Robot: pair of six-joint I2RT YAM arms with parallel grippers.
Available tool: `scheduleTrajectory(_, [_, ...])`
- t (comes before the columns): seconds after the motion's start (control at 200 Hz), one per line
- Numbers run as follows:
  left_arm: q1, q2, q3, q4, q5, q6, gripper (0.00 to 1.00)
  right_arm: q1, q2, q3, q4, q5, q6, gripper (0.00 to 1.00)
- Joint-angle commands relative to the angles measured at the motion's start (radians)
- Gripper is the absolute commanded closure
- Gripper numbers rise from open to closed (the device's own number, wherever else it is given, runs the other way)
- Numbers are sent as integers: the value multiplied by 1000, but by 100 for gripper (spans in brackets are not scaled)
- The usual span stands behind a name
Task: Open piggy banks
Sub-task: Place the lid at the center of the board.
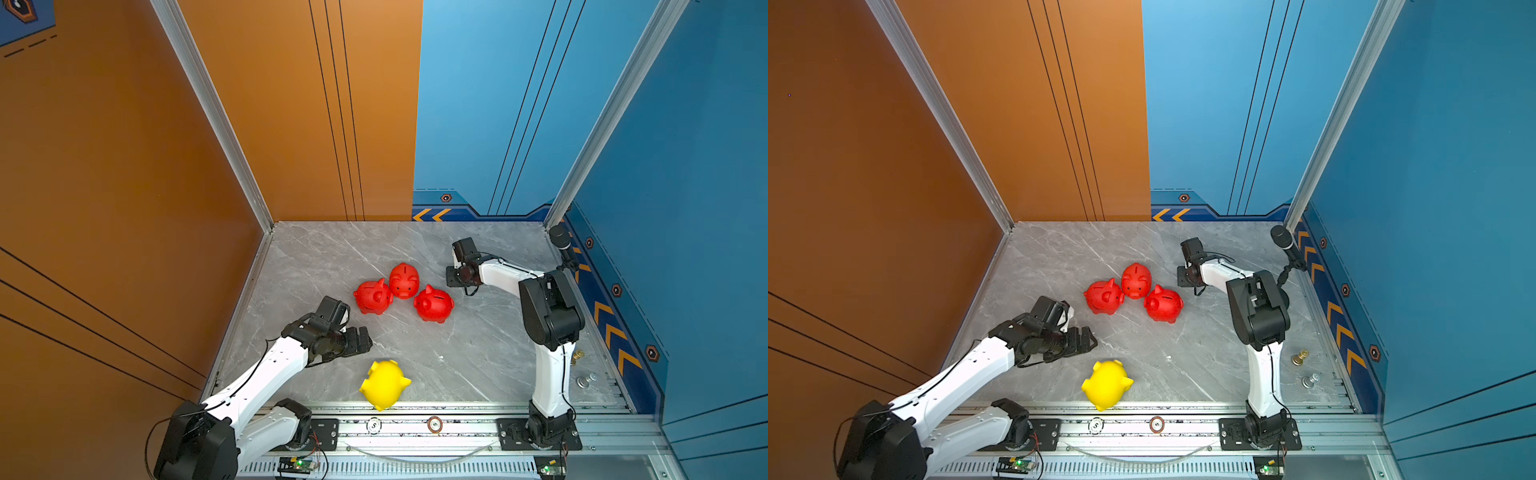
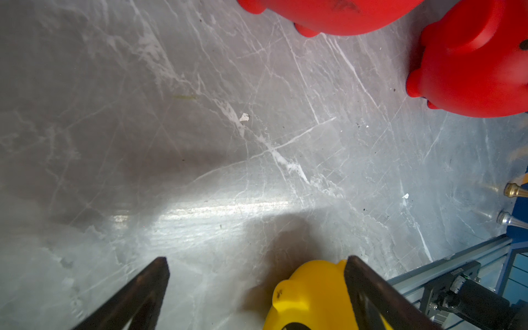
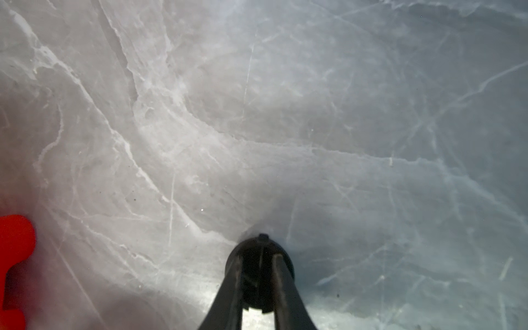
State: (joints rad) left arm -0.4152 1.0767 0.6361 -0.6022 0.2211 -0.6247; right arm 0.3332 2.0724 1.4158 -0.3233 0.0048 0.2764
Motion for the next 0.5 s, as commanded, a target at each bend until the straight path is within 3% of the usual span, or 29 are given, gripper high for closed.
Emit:
scheduleTrajectory(0.0, [12, 11, 27, -10, 29, 17, 2, 10, 10, 23, -92, 43, -20, 73])
scheduleTrajectory(0.205, [12, -19, 18, -10, 26, 8, 2, 32, -91, 3, -103, 98, -40, 61])
scheduleTrajectory(0.496, [12, -72, 7, -19, -1, -7, 2, 92, -294, -112, -112, 198, -71, 34])
